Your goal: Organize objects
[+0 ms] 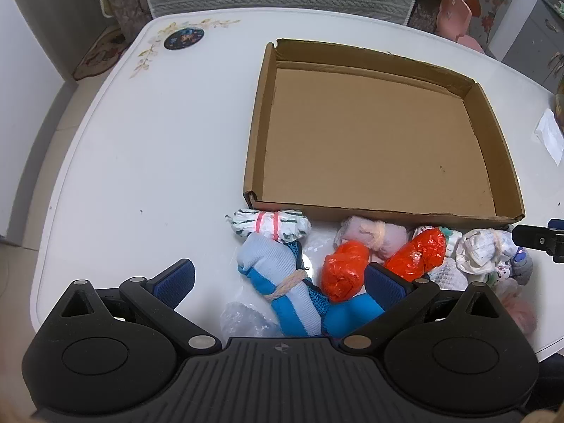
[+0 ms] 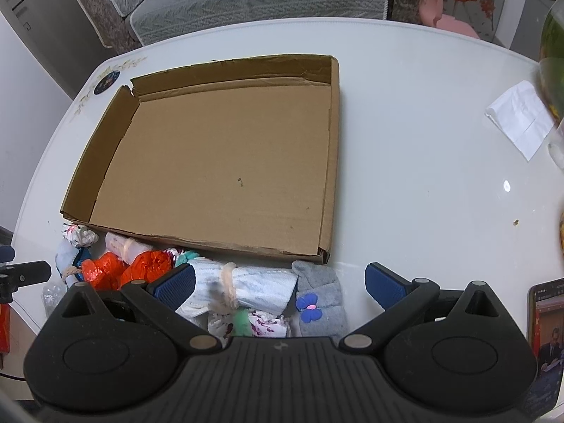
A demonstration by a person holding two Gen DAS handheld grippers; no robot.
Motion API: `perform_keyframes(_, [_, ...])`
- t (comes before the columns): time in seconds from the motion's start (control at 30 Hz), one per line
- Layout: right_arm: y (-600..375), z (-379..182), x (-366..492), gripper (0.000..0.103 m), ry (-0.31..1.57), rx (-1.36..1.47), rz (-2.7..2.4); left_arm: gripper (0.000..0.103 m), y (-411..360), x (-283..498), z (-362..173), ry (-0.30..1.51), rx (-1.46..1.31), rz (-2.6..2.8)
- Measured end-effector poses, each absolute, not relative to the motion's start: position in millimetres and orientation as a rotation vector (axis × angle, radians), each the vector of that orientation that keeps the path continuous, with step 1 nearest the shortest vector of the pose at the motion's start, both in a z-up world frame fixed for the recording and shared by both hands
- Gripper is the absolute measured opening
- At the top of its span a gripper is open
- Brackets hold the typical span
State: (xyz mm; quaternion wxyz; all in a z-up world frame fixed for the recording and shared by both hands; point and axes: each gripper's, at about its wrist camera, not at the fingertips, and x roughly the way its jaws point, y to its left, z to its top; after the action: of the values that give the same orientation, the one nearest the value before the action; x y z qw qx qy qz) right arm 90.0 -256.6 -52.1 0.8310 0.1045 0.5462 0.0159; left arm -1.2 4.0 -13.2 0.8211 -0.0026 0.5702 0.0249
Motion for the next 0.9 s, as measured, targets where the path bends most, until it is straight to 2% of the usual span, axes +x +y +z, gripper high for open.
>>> perform_keyframes(0.57, [-255, -52, 90, 0.102, 1.165, 0.220, 0.035, 0.102, 9, -7, -17, 1.232, -0.001, 0.066])
perform_keyframes(0.9, [-281, -58, 74, 0.102, 1.212, 0.222, 0.019, 0.102, 39, -33, -55, 1.389, -0.164, 0.150])
